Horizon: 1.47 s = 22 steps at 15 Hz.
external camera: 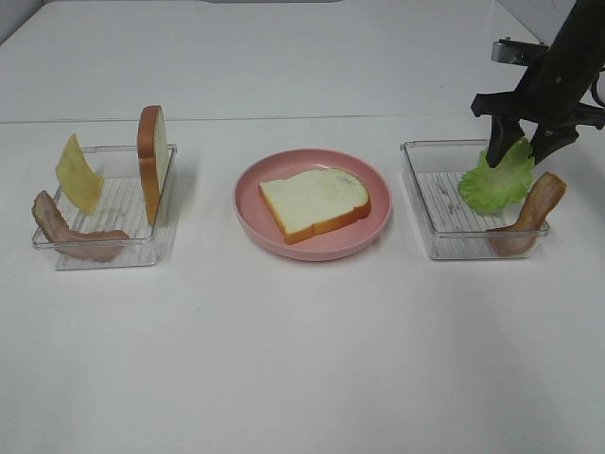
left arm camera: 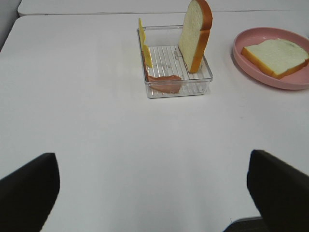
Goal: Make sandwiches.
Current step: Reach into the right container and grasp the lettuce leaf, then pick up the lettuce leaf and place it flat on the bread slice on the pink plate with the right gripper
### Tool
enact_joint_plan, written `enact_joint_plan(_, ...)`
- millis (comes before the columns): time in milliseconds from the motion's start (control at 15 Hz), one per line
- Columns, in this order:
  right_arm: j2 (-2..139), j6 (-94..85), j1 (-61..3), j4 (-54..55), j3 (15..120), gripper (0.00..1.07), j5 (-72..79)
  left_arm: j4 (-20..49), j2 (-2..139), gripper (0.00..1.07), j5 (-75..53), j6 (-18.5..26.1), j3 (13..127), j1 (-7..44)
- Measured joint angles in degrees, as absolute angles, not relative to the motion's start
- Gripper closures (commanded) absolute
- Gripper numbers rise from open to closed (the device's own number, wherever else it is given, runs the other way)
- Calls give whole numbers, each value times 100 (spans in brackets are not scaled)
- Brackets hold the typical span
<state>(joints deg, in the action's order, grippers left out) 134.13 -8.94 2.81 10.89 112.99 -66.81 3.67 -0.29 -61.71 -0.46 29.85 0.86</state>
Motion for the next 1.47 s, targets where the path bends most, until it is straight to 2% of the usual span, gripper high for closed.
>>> enact_joint_plan(67,13413,-957,281,1066,11299,87,-6681,367,-29,6,-6171,-46,2985,86)
enact_joint_plan(333,13413,-963,281,1031,11299,107,-6686,367,-29,6,-6171,-46,2985,86)
enact_joint_plan(1067,12485,-963,120,1037,11299,107,-6744,367,-29,6,-6171,-46,2985,86)
enact_joint_plan(1333,12101,-980,-602,1043,11299,107,-6795,367,-29,6,-6171,-46,2985,86)
enact_joint_plan(1467,12084,-980,-1192,1049,11299,107,-6801,367,-29,6,-6171,-46,2985,86)
